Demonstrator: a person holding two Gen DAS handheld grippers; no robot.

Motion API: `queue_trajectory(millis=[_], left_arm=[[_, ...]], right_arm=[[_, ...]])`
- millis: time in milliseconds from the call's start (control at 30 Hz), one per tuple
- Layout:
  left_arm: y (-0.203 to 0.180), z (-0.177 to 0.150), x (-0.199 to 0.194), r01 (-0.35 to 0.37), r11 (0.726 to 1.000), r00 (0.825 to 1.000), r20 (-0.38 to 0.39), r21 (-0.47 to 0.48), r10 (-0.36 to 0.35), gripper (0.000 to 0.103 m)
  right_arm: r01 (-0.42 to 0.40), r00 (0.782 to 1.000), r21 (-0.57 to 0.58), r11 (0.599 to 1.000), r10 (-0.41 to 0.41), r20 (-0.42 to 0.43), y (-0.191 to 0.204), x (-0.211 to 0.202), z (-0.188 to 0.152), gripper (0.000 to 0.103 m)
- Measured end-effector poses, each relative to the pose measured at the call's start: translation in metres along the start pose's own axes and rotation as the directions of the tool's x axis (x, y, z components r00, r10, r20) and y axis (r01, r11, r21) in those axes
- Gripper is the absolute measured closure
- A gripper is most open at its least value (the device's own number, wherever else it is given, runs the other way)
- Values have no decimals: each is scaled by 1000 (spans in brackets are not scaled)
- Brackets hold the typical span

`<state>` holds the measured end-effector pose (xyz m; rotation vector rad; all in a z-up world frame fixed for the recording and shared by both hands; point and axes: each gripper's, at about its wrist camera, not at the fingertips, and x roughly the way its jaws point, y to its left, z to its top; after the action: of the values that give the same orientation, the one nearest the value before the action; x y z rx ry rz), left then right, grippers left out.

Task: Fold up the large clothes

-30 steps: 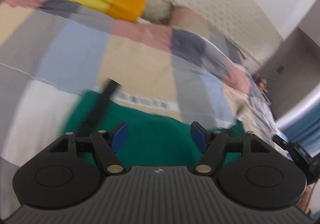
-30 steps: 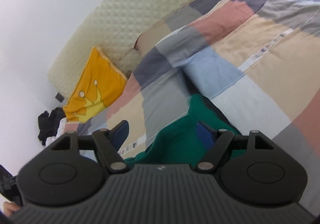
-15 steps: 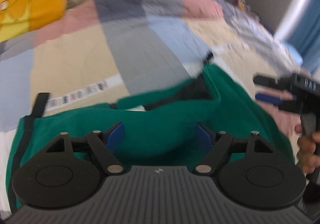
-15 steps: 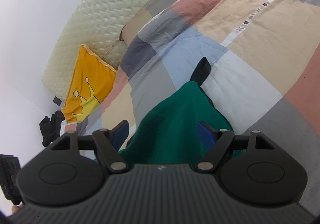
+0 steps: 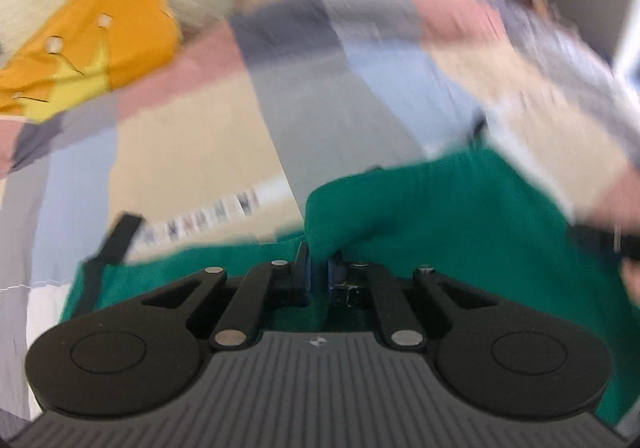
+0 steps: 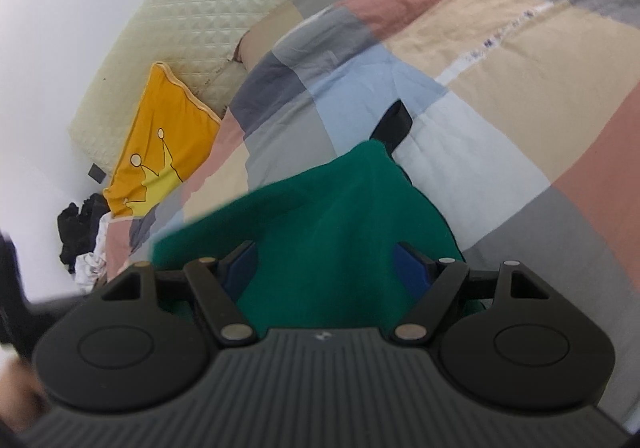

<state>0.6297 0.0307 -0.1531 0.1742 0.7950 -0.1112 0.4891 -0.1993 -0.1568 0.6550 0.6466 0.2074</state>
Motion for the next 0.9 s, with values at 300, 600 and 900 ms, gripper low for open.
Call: queue_trajectory(millis=[300, 600, 900], left_arm=[[-3, 19, 62, -88, 995, 995, -55, -54, 85, 95], [12, 13, 91, -30, 987, 993, -116, -158, 12, 61], [12, 0, 14, 55, 980, 998, 9, -192, -54, 40]], right_arm=[[42, 997, -49, 998, -45, -59, -8, 17, -12, 27], [73, 991, -106, 992, -84, -109, -9, 41, -21, 26], [81, 994, -131, 988, -90, -65, 0, 24, -23, 26]])
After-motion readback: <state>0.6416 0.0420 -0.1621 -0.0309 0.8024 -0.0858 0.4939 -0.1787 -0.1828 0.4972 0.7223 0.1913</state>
